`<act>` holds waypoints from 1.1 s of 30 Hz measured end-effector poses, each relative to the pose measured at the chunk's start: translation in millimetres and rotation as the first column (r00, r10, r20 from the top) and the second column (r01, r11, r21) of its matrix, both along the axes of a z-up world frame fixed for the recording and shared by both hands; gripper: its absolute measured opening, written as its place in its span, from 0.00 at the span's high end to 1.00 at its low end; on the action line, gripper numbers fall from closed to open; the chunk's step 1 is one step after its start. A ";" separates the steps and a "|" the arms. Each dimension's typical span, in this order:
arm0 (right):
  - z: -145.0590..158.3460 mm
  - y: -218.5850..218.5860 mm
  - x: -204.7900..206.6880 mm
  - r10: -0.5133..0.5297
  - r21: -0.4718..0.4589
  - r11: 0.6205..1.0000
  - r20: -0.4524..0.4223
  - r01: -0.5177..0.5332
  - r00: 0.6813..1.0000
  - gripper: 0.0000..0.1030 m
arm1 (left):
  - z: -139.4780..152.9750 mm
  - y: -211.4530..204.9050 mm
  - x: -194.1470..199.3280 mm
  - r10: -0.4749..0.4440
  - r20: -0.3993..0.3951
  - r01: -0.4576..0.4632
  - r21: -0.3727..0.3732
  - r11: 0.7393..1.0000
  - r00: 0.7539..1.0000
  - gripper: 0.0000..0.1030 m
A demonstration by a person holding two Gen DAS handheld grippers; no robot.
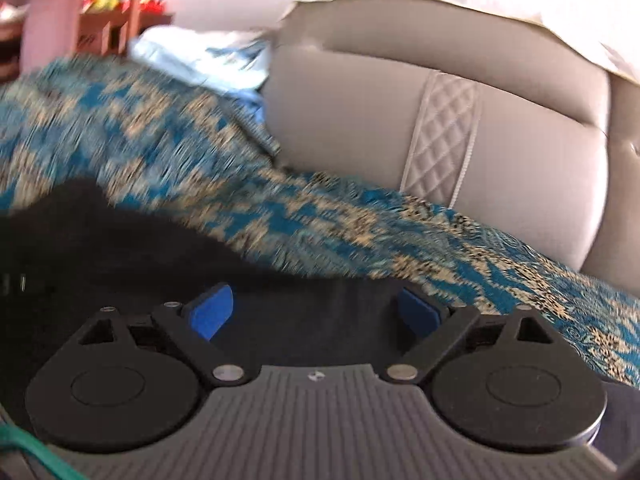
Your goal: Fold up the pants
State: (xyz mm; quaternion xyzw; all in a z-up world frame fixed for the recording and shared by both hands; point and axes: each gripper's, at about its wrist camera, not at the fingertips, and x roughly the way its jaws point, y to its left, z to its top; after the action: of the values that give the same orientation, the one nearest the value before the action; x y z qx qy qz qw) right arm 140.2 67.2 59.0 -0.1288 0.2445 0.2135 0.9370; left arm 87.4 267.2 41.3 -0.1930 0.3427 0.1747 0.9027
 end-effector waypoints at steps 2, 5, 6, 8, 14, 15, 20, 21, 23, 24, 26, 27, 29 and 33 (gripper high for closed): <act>-6.2 4.4 -4.1 0.009 -0.030 1.000 -0.007 -0.010 1.000 0.06 | -0.2 0.4 -0.1 -0.001 0.002 0.001 -0.003 1.000 1.000 0.69; -12.5 2.9 -0.4 -0.010 -0.022 1.000 -0.048 0.009 0.999 0.04 | -0.3 -0.5 -2.0 0.001 0.004 -0.001 -0.005 1.000 1.000 0.69; -14.5 0.8 3.3 -0.023 -0.011 1.000 -0.068 0.022 0.997 0.03 | -0.3 -0.9 -2.2 0.002 0.004 -0.002 -0.004 1.000 1.000 0.69; -19.2 -6.1 12.9 -0.051 0.022 0.998 -0.107 0.054 0.993 0.00 | -0.3 -2.7 -1.9 0.003 0.002 -0.003 0.003 1.000 1.000 0.69; -10.2 -21.3 25.5 -0.080 0.106 0.990 -0.149 0.097 0.986 0.00 | 0.4 -3.2 0.6 0.001 -0.002 -0.001 0.011 1.000 1.000 0.68; -5.9 -24.7 23.3 -0.071 0.124 0.988 -0.143 0.089 0.987 0.00 | 0.4 -3.0 1.2 0.001 -0.002 -0.001 0.009 1.000 1.000 0.68; 15.2 -52.9 6.3 -0.084 0.147 0.984 -0.093 0.097 0.992 0.00 | 0.0 -2.5 4.3 -0.002 0.008 0.002 -0.004 1.000 1.000 0.56; 18.4 -62.2 1.8 -0.092 0.151 0.983 -0.088 0.104 0.992 0.00 | -0.2 -3.3 5.3 -0.003 0.008 0.003 0.001 1.000 1.000 0.55; 23.7 -81.8 -4.3 -0.109 0.160 0.980 -0.085 0.122 0.990 0.00 | -0.8 -6.0 6.8 -0.003 0.008 0.003 0.017 1.000 1.000 0.52; 25.7 -92.9 -7.8 -0.121 0.164 0.977 -0.084 0.134 0.989 0.00 | -1.2 -7.9 7.2 -0.002 0.007 0.001 0.027 1.000 1.000 0.51; 28.7 -117.5 -15.8 -0.155 0.168 0.971 -0.084 0.167 0.984 0.00 | -2.1 -10.5 5.5 0.000 0.009 -0.001 0.044 0.999 1.000 0.49; 30.2 -130.5 -18.6 -0.172 0.170 0.968 -0.088 0.185 0.981 0.00 | -2.3 -11.2 4.9 0.001 0.009 -0.001 0.049 0.999 1.000 0.49; 32.5 -160.4 -22.7 -0.203 0.178 0.959 -0.111 0.220 0.973 0.00 | -1.8 -12.6 3.3 0.001 0.005 -0.001 0.058 0.998 1.000 0.47; 35.9 -228.6 -30.6 -0.314 0.212 0.915 -0.154 0.342 0.937 0.00 | -1.2 -14.6 2.8 0.006 0.002 -0.006 0.075 0.997 1.000 0.46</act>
State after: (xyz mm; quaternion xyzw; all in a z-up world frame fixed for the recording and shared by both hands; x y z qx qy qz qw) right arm 109.6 -161.4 94.9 0.0388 0.2898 0.0876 0.9523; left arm 90.3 252.6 40.2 -0.1603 0.3346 0.1899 0.9090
